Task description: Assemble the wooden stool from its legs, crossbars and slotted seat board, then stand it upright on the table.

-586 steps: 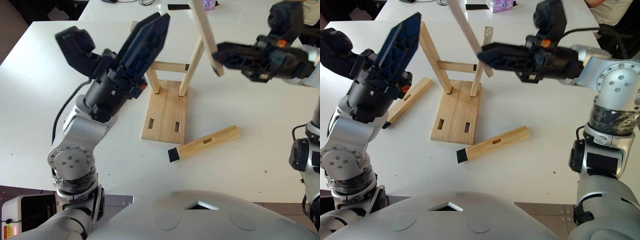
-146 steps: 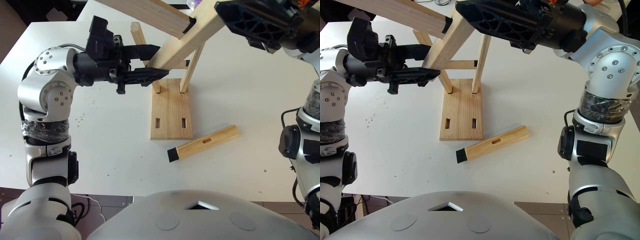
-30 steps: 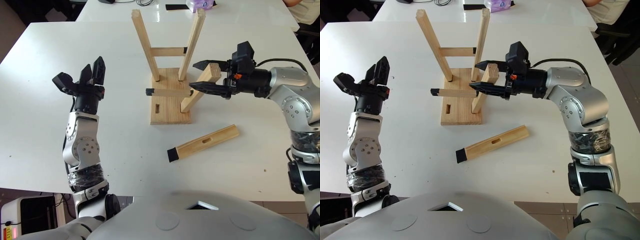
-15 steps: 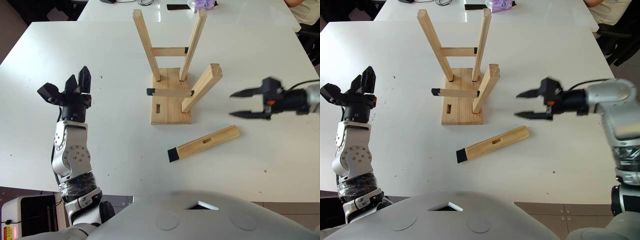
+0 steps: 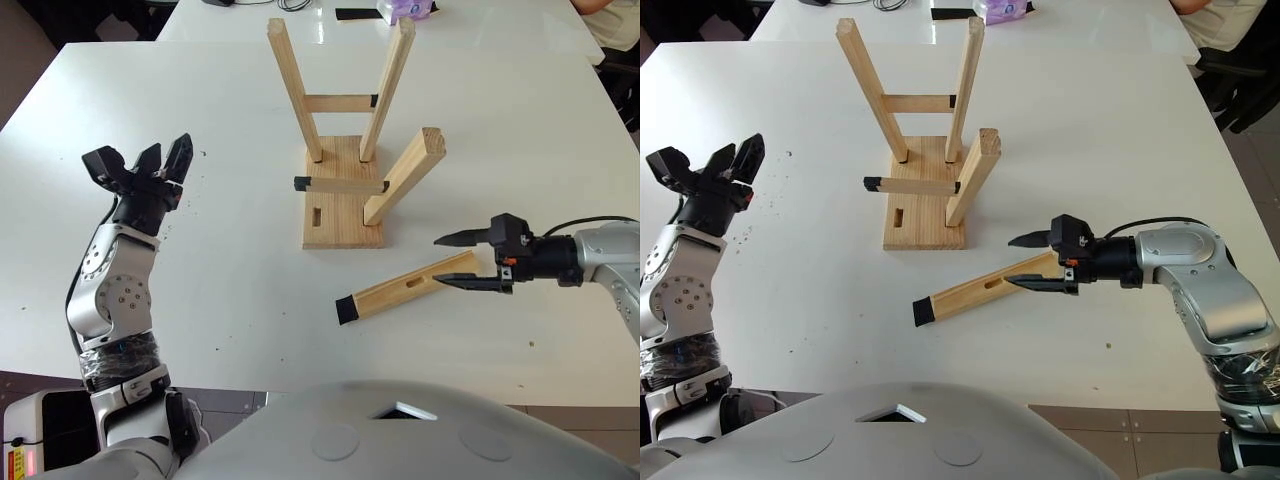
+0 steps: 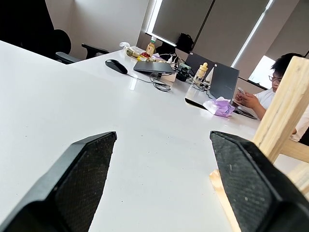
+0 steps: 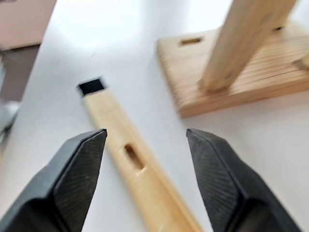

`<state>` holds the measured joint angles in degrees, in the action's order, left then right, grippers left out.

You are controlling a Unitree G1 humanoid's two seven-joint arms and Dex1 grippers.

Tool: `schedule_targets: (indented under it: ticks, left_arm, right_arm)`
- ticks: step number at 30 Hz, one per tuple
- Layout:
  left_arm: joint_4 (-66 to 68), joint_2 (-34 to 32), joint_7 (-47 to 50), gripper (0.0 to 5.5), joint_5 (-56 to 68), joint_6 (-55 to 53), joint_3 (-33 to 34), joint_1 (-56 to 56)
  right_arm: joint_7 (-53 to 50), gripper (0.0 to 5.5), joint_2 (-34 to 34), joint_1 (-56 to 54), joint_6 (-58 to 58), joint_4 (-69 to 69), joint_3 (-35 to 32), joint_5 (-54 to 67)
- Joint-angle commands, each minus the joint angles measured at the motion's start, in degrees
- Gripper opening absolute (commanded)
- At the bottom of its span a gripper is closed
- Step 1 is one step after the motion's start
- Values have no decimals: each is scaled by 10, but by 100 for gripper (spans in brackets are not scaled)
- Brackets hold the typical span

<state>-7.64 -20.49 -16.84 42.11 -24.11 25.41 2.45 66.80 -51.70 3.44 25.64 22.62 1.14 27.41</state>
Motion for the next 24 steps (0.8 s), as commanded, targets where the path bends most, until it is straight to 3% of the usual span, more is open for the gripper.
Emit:
schedule_targets:
  ticks: [1, 6, 12, 18, 24]
  left_arm:
    - [-18, 19, 9, 361, -9, 7, 4, -33]
    - [-35, 53, 35, 361, -16, 20, 1, -54]
    - [-106, 106, 60, 361, -12, 23, 2, -150]
    - [-173, 171, 85, 361, -12, 49, -7, -231]
    - [-224, 251, 100, 361, -29, 96, -41, -320]
  right_arm:
    - [-52, 305, 38, 5, 55, 57, 11, 39]
    - [-241, 305, 167, -44, 184, 90, 113, 3]
    - [-359, 305, 241, -69, 378, 197, 180, 43]
    - [-347, 305, 188, -166, 410, 226, 285, 6]
    - [-191, 305, 84, -236, 369, 211, 366, 14]
